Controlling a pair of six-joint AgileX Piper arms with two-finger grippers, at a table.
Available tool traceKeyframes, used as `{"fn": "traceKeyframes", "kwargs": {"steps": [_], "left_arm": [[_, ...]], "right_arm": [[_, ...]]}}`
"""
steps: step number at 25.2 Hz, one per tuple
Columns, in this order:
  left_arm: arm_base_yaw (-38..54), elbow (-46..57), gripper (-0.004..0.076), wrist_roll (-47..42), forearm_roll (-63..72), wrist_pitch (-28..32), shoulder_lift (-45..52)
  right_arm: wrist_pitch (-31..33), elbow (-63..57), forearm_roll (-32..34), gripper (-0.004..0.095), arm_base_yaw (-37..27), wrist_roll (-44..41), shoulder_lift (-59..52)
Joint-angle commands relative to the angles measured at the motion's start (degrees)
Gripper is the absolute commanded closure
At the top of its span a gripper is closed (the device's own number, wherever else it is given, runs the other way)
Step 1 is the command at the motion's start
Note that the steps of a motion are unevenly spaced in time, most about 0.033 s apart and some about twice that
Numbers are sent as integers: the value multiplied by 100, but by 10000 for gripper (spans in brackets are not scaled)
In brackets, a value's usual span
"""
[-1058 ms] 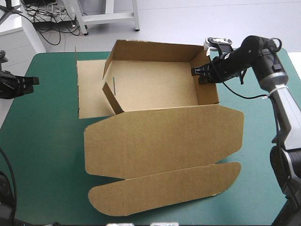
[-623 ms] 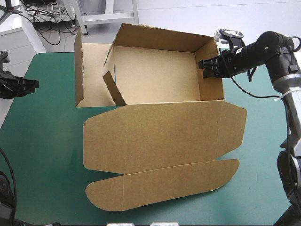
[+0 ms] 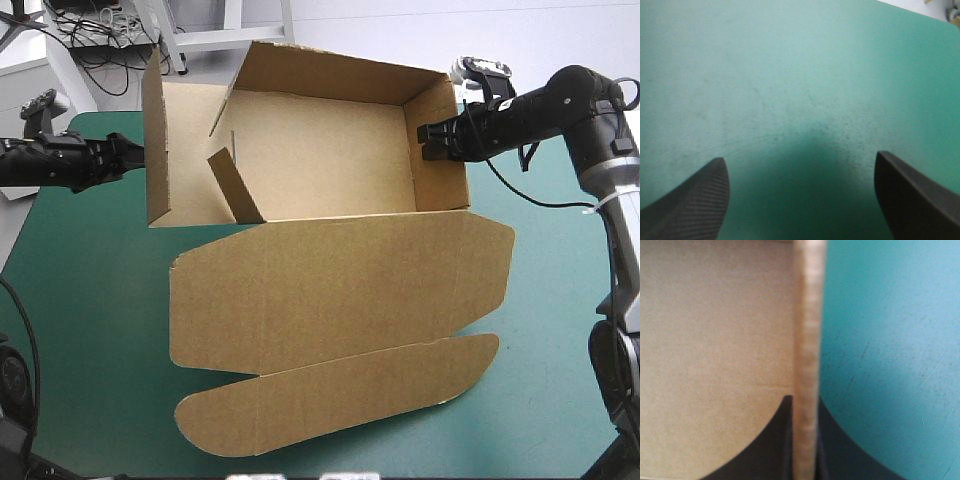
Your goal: Fold the box
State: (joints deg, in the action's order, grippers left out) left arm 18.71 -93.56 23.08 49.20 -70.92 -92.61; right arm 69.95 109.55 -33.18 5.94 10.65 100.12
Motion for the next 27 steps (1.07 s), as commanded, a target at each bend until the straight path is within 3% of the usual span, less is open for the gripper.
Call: {"fn": "traceKeyframes", "kwargs": {"steps": [1,6,27], "left_arm": [[-349,-140,162,179,765,-267,239],[-432,-140,162,202,823,-267,367],[-933,-140,233,138,1038,-267,828]], "right_arm": [[-519,160,-386,926,160,-12,-268],[-596,149,-110,926,201,-164,10],[-1340,159,-185,926,572,-161,593]]}}
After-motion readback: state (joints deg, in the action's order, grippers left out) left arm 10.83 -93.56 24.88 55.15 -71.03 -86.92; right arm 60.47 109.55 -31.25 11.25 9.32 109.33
